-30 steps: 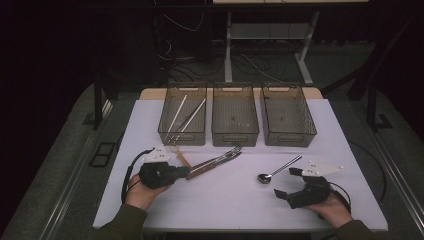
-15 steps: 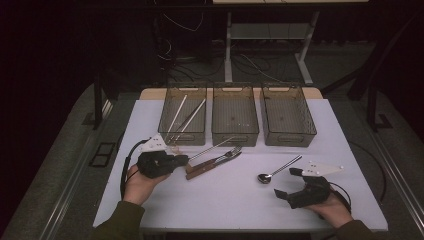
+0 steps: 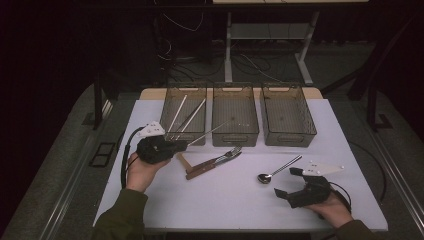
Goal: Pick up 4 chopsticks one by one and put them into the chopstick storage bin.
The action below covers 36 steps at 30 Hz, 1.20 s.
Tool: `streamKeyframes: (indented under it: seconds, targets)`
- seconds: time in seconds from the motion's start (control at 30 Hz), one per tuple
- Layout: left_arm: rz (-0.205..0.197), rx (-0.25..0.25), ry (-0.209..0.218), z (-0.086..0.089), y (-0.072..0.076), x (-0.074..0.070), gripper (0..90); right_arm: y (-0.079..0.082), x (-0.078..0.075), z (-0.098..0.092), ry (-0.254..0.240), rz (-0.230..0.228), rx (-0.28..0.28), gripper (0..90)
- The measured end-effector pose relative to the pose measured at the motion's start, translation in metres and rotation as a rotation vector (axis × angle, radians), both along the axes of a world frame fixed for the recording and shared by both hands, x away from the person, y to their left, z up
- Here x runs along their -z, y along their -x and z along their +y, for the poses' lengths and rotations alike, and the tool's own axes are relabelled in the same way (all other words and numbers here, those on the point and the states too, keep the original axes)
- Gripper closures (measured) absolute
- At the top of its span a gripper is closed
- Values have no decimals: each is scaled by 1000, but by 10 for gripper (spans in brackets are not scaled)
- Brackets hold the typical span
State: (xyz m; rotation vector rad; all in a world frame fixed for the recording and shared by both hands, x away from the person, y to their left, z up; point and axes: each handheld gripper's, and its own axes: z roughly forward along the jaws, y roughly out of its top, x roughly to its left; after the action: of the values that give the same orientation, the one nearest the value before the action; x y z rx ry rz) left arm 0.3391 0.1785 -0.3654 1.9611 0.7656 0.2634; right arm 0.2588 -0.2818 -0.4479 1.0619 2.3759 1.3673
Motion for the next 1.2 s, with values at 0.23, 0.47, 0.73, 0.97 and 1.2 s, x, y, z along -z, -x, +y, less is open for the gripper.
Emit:
streamKeyframes:
  seconds: [0.23,0.47,0.73,0.97,1.2]
  targets:
    - [-4,-50,-15,-2,-23,-6,847,0,0,0,0,-3,-1,14]
    - [-8,-100,-24,1,-44,-15,847,0,-1,0,-5,-3,0,14]
    - [-15,-199,-48,4,-66,-26,847,0,-1,0,-6,-5,0,14]
    - [6,-283,-69,6,-86,-22,847,0,-1,-1,-8,-4,0,14]
    - [53,-366,-131,11,-105,-10,846,1,-1,-1,-13,-4,0,14]
